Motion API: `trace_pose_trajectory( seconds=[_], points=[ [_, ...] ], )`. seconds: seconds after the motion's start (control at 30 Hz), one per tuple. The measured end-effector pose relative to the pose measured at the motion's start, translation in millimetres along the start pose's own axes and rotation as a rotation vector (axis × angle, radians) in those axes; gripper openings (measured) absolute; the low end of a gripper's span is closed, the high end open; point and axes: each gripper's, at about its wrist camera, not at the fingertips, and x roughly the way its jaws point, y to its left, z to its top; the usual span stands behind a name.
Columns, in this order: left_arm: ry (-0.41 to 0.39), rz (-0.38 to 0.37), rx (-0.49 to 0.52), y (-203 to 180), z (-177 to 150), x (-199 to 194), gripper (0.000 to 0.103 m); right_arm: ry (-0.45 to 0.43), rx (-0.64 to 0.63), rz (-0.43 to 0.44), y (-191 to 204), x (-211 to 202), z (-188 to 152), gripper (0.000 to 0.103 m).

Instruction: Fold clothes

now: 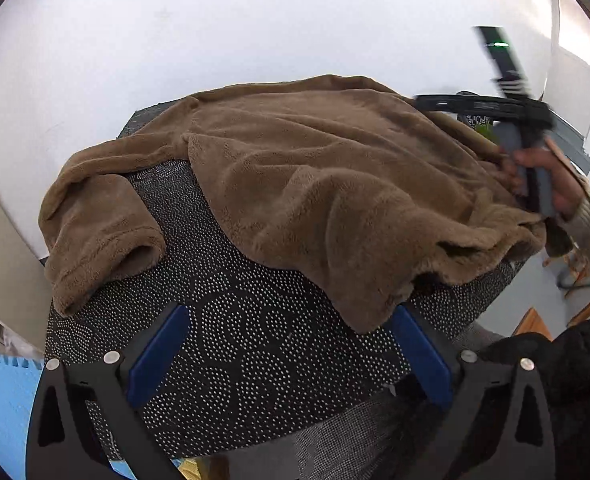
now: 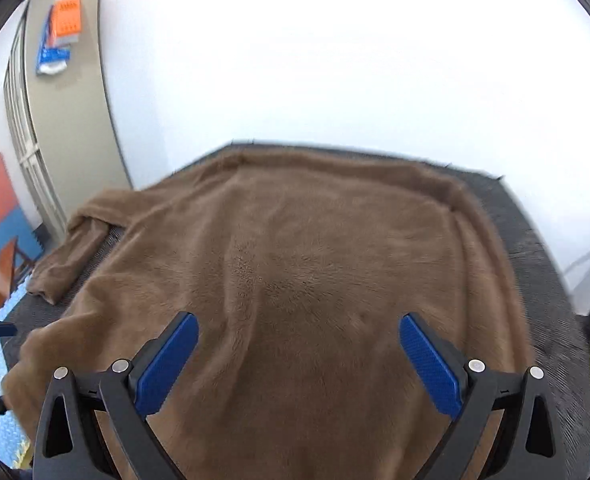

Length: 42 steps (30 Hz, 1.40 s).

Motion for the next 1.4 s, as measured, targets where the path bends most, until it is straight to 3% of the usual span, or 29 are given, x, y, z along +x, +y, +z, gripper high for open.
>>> trace_pose_trajectory(
  seconds=[0.13, 0.23, 0.37, 0.5, 0.6, 0.8, 0.97, 1.13, 1.27, 1.4],
  points=[
    [0.002, 0.069, -0.053, -2.9, 3.9, 21.7, 0.102, -0.111, -0.062, -0.127, 15.0, -50.9, -34.3, 0.102],
    [-0.001, 0.052, -0.125, -7.1, 8.3, 33.8, 0.102, -0.192, -0.073, -0.251, 25.7, -84.0, -63.5, 0.102],
    [-0.028, 0.105, -0.212, -2.9, 11.5, 43.7, 0.102, -0.24, -0.066, -0.398, 25.7, -115.4, -93.6, 0.102],
    [-0.031, 0.137, -0.294, 11.6, 13.2, 47.2, 0.102, -0.183, -0.088, -0.478, 18.9, -132.3, -119.8, 0.102],
    [-0.017, 0.165, -0.302, 18.7, 15.7, 46.4, 0.102, -0.12, -0.142, -0.505, 18.8, -138.3, -135.5, 0.102],
    [-0.039, 0.202, -0.261, 12.8, 24.2, 45.4, 0.102, -0.056, -0.352, -0.519, 38.0, -142.0, -153.5, 0.102],
    [-0.04, 0.22, -0.262, 13.7, 25.3, 47.8, 0.102, -0.011, -0.536, -0.579, 56.4, -112.8, -162.2, 0.102],
    [-0.039, 0.239, -0.266, 16.0, 25.1, 49.9, 0.102, -0.025, -0.554, -0.666, 56.6, -91.1, -150.0, 0.102],
    [-0.039, 0.254, -0.269, 17.9, 25.0, 51.6, 0.102, -0.044, -0.489, -0.728, 45.1, -97.1, -142.3, 0.102],
    [-0.038, 0.269, -0.272, 19.7, 24.9, 53.4, 0.102, 0.025, -0.427, -0.8, 14.4, -101.1, -150.9, 0.102]
  ],
)
